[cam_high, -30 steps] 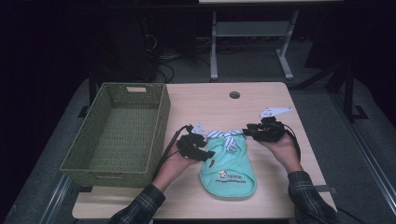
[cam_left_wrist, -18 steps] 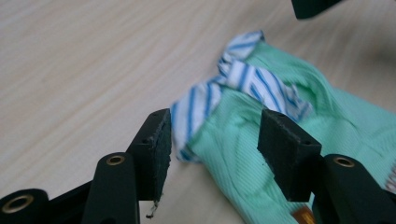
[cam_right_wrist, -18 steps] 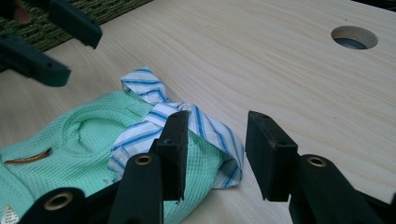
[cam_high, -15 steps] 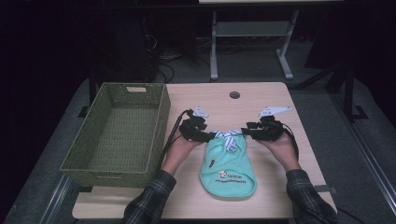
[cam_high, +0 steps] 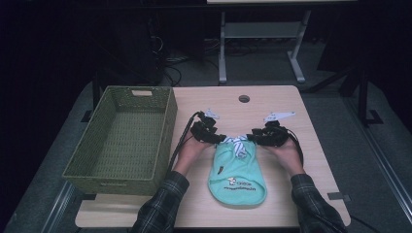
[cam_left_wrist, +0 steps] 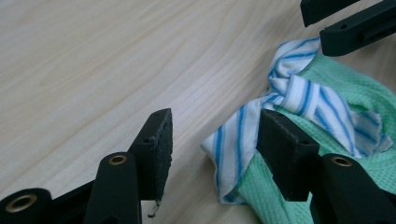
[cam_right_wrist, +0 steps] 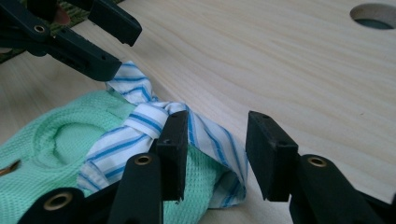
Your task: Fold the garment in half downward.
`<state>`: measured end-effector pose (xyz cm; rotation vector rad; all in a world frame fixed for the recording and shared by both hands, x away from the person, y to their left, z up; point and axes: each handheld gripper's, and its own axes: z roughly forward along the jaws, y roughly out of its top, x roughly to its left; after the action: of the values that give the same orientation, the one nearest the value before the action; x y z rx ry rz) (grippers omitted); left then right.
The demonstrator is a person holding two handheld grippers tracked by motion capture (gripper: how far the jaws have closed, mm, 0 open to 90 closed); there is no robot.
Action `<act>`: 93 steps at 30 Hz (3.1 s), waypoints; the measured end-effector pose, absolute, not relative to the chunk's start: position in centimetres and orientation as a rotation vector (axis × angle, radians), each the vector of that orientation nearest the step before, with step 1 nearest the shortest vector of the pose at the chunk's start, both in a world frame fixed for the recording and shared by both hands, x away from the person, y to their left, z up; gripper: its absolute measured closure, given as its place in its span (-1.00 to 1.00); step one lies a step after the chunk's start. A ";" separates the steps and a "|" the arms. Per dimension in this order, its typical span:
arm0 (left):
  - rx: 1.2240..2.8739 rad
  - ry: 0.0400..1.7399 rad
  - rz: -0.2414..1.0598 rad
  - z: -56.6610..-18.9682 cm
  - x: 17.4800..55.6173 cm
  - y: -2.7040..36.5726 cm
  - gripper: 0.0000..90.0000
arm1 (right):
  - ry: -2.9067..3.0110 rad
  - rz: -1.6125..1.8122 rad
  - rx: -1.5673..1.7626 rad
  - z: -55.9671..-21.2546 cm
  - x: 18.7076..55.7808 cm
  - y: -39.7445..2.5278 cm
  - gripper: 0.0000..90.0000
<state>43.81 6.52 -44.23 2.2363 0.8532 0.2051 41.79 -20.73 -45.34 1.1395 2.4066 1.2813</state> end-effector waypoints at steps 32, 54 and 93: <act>2.318 0.802 0.160 -46.1 43.8 6.3 0.90 | 2.472 1.165 1.130 -47.6 41.6 -20.3 0.92; 2.159 0.782 0.312 -41.2 42.8 7.8 0.90 | 2.388 1.223 1.036 -43.1 41.7 -20.1 0.92; 2.121 0.650 0.503 -39.6 35.7 8.4 0.87 | 2.265 1.308 0.940 -42.3 36.4 -19.4 0.92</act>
<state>35.73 8.42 -39.57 2.1208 0.6497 0.5026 36.38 -19.42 -42.31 0.9397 2.2651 1.3083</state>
